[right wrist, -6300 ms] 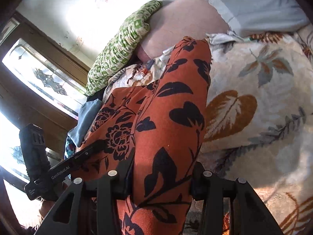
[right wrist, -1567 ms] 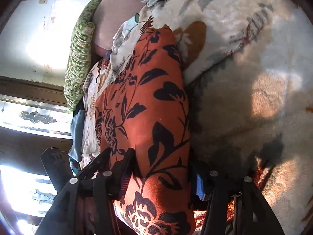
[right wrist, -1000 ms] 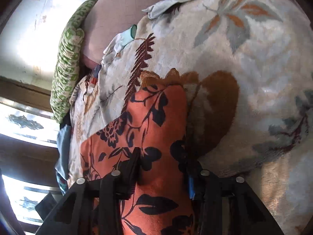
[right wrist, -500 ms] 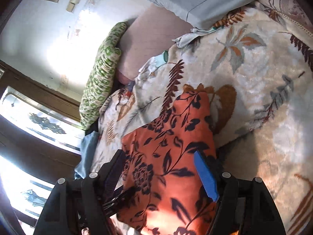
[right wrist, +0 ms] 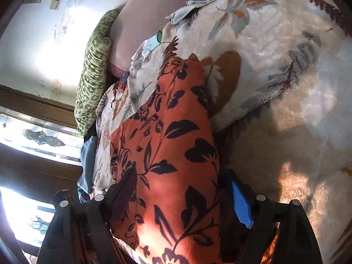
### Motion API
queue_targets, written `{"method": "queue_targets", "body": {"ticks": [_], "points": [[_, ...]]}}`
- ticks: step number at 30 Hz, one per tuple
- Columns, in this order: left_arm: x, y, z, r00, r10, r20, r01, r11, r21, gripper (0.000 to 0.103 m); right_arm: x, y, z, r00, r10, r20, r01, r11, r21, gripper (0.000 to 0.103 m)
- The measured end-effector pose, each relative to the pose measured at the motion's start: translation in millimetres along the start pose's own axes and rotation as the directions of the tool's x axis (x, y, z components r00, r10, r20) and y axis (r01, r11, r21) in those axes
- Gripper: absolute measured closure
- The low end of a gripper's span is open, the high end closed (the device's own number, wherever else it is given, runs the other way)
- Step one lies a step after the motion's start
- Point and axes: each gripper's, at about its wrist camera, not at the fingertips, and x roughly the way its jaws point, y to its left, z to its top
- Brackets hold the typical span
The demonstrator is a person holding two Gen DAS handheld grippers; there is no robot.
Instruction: Fold small clothes
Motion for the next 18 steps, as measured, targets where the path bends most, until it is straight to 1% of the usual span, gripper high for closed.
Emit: {"method": "queue_targets", "body": {"ticks": [1,2,3,4,5,6,7,8,9,10,11,12,13,14,15,16,17,18], "points": [[-0.3,-0.1,-0.4,1.0,0.006,0.002,-0.006,1.0,0.005,0.033,8.4,-5.9,1.8,0.999,0.025,-0.044,-0.024,0.999,0.032,0.035],[-0.3,0.3,-0.9,1.0,0.008,0.006,-0.008,1.0,0.011,0.033,13.1,-6.3,0.2,0.997,0.056,-0.062,-0.053,0.997,0.047,0.048],[0.3,0.3,-1.3,1.0,0.011,0.008,-0.012,1.0,0.015,0.031,9.2,0.3,-3.4,0.999,0.031,-0.038,-0.03,1.0,0.007,0.051],[1.4,0.4,-1.3,1.0,0.02,0.013,-0.02,1.0,0.015,0.025,6.0,5.8,-6.1,1.0,0.008,-0.022,-0.009,0.999,-0.032,0.054],[2.8,0.0,-1.2,1.0,0.021,0.011,-0.021,1.0,0.013,0.024,7.0,4.2,-7.4,1.0,-0.002,-0.017,0.001,0.999,-0.033,0.056],[3.0,0.2,-1.1,1.0,0.025,0.01,-0.025,1.0,0.009,0.024,13.1,-4.3,-6.1,0.999,-0.02,-0.033,0.019,1.0,-0.01,0.056],[1.3,0.5,-1.4,0.999,0.029,0.013,-0.029,1.0,0.006,0.024,20.6,-16.0,-4.2,0.999,-0.016,-0.051,0.017,1.0,0.023,0.057],[-1.0,0.3,-1.6,0.999,0.036,0.015,-0.036,0.999,0.008,0.024,22.6,-20.8,-2.8,0.998,0.007,-0.056,-0.004,0.999,0.042,0.056],[-4.4,-0.2,-1.6,0.999,0.043,0.019,-0.044,0.999,0.01,0.024,19.5,-15.5,-2.5,0.998,-0.004,-0.056,0.005,1.0,0.027,0.055],[-9.5,-1.0,-1.5,0.998,0.052,0.027,-0.053,0.999,0.009,0.024,15.0,-5.2,-3.5,0.998,-0.04,-0.044,0.04,0.999,-0.011,0.047],[-16.3,-2.1,-1.8,0.997,0.06,0.042,-0.06,0.998,0.008,0.024,8.3,6.8,-5.8,0.995,-0.1,-0.018,0.099,0.993,-0.061,0.04],[-24.3,-3.1,-3.1,0.996,0.067,0.061,-0.068,0.998,0.009,0.024,-0.8,19.6,-8.4,0.988,-0.152,0.023,0.154,0.981,-0.114,0.04],[-33.0,-3.6,-6.0,0.994,0.073,0.079,-0.074,0.997,0.012,0.024,-13.1,31.8,-11.8,0.978,-0.189,0.083,0.2,0.967,-0.156,0.04],[-41.0,-3.1,-10.9,0.992,0.082,0.098,-0.083,0.996,0.008,0.024,-27.4,43.5,-16.7,0.97,-0.194,0.143,0.22,0.957,-0.189,0.04],[-46.6,-2.0,-17.2,0.989,0.089,0.115,-0.09,0.996,0.0,0.024,-40.4,55.6,-22.3,0.968,-0.171,0.182,0.21,0.951,-0.225,0.039],[-47.7,-1.6,-23.5,0.988,0.097,0.119,-0.097,0.995,-0.002,0.024,-51.0,66.5,-28.7,0.97,-0.135,0.203,0.186,0.948,-0.259,0.036],[-43.1,-2.1,-28.9,0.989,0.107,0.103,-0.109,0.994,0.008,0.024,-58.1,75.9,-35.5,0.972,-0.102,0.212,0.162,0.944,-0.288,0.031],[-33.4,-3.0,-33.0,0.989,0.132,0.067,-0.134,0.991,0.023,0.024,-60.3,81.9,-42.3,0.975,-0.076,0.209,0.14,0.94,-0.31,0.028]]}}
